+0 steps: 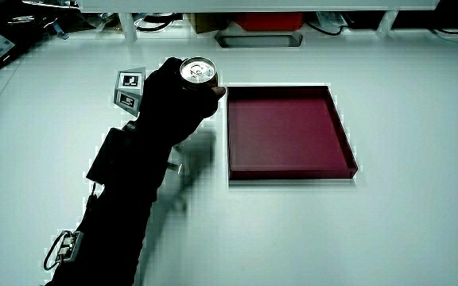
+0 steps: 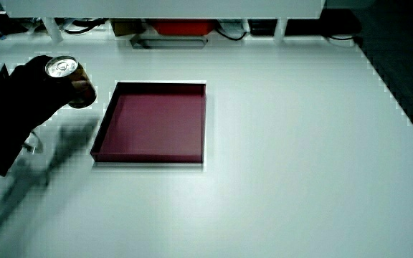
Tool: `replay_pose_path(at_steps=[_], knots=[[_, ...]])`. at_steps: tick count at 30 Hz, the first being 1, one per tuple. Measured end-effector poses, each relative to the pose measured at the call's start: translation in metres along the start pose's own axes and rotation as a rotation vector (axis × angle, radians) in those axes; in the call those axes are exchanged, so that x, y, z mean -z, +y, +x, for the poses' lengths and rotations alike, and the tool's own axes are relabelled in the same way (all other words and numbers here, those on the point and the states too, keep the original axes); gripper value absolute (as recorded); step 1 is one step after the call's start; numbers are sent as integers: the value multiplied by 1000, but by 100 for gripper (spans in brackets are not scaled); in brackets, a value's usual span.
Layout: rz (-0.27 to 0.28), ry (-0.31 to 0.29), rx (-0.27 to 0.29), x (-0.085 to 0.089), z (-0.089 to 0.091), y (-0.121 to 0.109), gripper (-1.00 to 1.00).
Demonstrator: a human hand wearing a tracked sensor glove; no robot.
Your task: Place red bull on desk
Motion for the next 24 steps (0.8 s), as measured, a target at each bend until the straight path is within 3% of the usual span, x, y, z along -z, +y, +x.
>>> replay_pose_path(at_steps=[4, 10, 16, 19, 21, 24], knots=[[39, -9, -50, -3, -13, 0, 0], [89, 25, -93, -5, -34, 2, 0], [97, 35, -144, -4, -43, 2, 0], [104, -5, -149, -3, -49, 2, 0], [100, 22, -151, -4, -50, 3, 0], [84, 3, -151, -3, -51, 5, 0]])
